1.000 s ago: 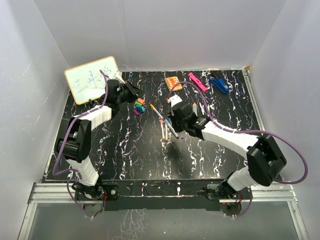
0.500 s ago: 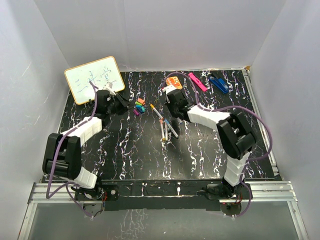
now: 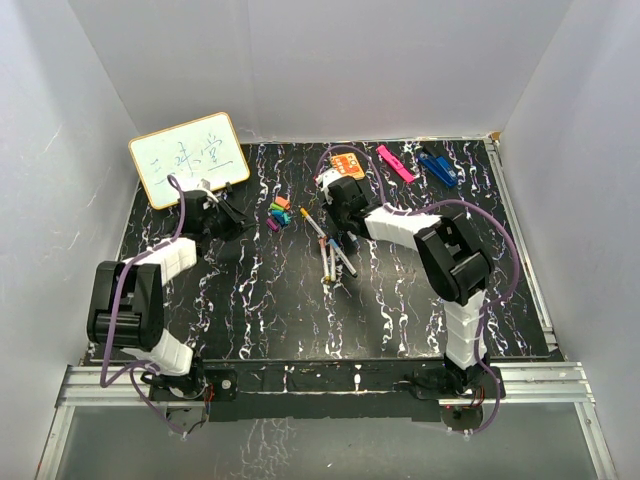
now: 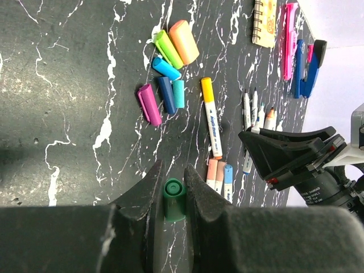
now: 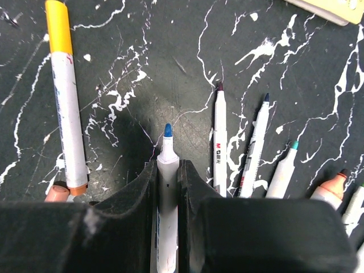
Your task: Open the pen caps
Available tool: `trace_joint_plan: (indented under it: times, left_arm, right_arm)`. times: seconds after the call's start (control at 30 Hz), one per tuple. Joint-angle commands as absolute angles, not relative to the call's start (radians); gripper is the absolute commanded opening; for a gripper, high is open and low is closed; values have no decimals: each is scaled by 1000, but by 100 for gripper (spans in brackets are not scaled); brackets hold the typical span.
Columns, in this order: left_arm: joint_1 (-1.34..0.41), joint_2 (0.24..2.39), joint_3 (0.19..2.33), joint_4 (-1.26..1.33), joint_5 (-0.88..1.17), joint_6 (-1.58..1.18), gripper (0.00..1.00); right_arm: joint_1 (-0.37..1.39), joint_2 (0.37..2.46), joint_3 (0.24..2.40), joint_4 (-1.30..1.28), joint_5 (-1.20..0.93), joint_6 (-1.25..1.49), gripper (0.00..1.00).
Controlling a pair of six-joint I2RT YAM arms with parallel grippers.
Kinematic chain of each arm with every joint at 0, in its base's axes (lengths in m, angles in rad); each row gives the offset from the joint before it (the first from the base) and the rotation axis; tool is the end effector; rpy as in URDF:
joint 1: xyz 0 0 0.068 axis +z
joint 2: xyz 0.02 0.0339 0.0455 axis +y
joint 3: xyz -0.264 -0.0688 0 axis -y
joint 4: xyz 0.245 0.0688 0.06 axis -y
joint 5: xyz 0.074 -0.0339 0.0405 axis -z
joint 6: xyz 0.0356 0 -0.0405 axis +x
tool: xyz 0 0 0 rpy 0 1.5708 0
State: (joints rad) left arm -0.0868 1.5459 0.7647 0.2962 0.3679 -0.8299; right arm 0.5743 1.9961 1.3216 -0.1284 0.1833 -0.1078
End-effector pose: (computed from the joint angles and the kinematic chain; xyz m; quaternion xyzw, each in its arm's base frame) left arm 0.3222 -0.0409 0.1975 -0.2176 0.8186 -0.3652 0.3862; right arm 0.3674 0.2300 0.1694 -0.2765 0.8816 0.0037 0.3825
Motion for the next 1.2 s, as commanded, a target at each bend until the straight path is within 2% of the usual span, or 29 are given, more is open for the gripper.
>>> trace_joint_plan:
  times: [0.0,0.33,0.53,0.57,0.6,0.63,0.73,0.93,1.17]
  left_arm:
    - [-77,1576,758,323,395,-829,0]
    - [-71,1672,778,363,390,-836,1]
    - [-69,1741,806,394,399,-845,6]
    - [-70,1751,812,399,400,-845,7]
    - [-69,1762,820,401,400,-847,8]
    - [-69,1771,824,404,400,-849,9]
    - [-69,1799,844,410,400,-850,11]
    - [-69,1855,895,408,399,-848,14]
    - [-69,1908,928,418,397,-857,26]
  right_arm:
    - [564,2018,1371,-59,161,-120,0]
    - [558,2046,1386,-55,145,-107,1]
    - [551,2050,1396,-58,143,-98,19]
    - [549,2050,1398,-58,144,-95,24]
    - [546,2047,1400,-58,144,-93,35]
    - [544,2045,1403,-58,146,-91,41]
    - [542,2030,1406,-57,157,-85,50]
    - [541,1946,1364,-55,148,-64,54]
    - [543,1785,1223,-62,61,9,58]
